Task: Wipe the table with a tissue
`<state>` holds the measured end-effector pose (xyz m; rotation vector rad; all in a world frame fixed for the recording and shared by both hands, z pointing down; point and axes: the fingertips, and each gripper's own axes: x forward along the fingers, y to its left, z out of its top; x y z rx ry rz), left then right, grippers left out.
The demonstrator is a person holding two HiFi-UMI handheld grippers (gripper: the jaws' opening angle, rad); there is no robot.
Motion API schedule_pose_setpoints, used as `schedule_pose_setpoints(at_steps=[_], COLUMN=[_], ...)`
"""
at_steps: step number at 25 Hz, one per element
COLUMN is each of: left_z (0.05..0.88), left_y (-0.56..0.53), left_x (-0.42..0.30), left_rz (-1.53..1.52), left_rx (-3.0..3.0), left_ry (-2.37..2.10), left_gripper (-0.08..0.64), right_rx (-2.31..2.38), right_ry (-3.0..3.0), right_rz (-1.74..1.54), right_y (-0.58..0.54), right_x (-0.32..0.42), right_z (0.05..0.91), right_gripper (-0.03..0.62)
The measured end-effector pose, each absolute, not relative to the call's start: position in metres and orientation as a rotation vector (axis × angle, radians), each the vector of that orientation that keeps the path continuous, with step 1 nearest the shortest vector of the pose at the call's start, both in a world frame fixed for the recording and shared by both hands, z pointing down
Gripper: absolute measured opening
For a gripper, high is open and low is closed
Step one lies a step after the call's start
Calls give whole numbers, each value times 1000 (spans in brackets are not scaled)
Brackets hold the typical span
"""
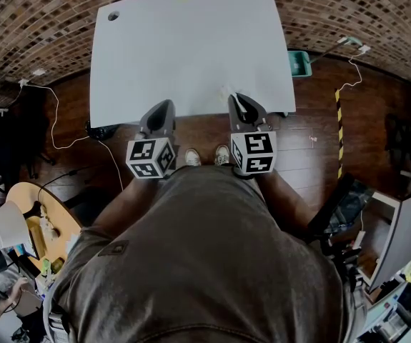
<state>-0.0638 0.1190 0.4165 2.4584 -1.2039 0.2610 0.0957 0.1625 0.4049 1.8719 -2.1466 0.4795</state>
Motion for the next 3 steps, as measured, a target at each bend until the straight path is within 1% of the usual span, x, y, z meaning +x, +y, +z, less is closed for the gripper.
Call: schedule_pose_setpoints(at_steps=[3], left_z=[415], left_y=[120], left_x=[-64], left_rz=[257], left_rx=[2460], left_ry=[-1204], left_gripper=[2], right_rx=[1871], right_ry=[-2150], right_rz=[475], right_y=[164], right_x=[95], right_z=[403], right_gripper=[31])
